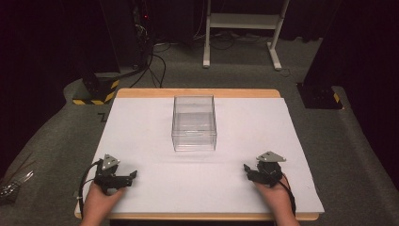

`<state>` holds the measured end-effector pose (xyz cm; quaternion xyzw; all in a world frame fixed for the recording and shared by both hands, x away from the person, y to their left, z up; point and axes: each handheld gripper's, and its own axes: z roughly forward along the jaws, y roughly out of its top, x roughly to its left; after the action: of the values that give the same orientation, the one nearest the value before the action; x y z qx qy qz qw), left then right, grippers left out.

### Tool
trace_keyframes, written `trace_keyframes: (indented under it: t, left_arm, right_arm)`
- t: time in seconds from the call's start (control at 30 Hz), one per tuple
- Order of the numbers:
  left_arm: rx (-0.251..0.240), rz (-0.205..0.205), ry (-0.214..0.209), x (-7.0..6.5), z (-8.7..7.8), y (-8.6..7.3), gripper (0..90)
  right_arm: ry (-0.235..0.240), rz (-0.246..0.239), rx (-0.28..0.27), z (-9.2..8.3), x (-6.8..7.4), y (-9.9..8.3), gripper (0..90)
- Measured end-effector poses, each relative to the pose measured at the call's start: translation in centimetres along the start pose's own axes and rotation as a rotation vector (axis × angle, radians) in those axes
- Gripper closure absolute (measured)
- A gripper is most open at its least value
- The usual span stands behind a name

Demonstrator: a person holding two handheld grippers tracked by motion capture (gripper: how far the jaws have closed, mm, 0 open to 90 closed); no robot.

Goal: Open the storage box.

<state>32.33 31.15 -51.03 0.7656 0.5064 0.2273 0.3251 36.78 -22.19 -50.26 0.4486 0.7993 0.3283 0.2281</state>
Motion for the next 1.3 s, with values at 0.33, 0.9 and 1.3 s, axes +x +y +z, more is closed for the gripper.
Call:
trace_keyframes:
  t: [0.33, 0.9, 1.3]
  left_arm:
    - [0.002, -0.003, -0.005, 0.04, 0.02, 0.01, 7.4]
    - [0.003, -0.002, -0.005, 0.05, 0.01, 0.02, 7.4]
    - [0.003, -0.006, -0.009, 0.05, 0.03, 0.02, 7.4]
  right_arm:
    - [-0.004, -0.007, -0.003, -0.02, 0.1, -0.02, 29.0]
    - [0.012, -0.006, -0.003, -0.02, -0.01, -0.02, 31.7]
    - [0.019, -0.04, -0.046, -0.63, 0.32, -0.08, 36.3]
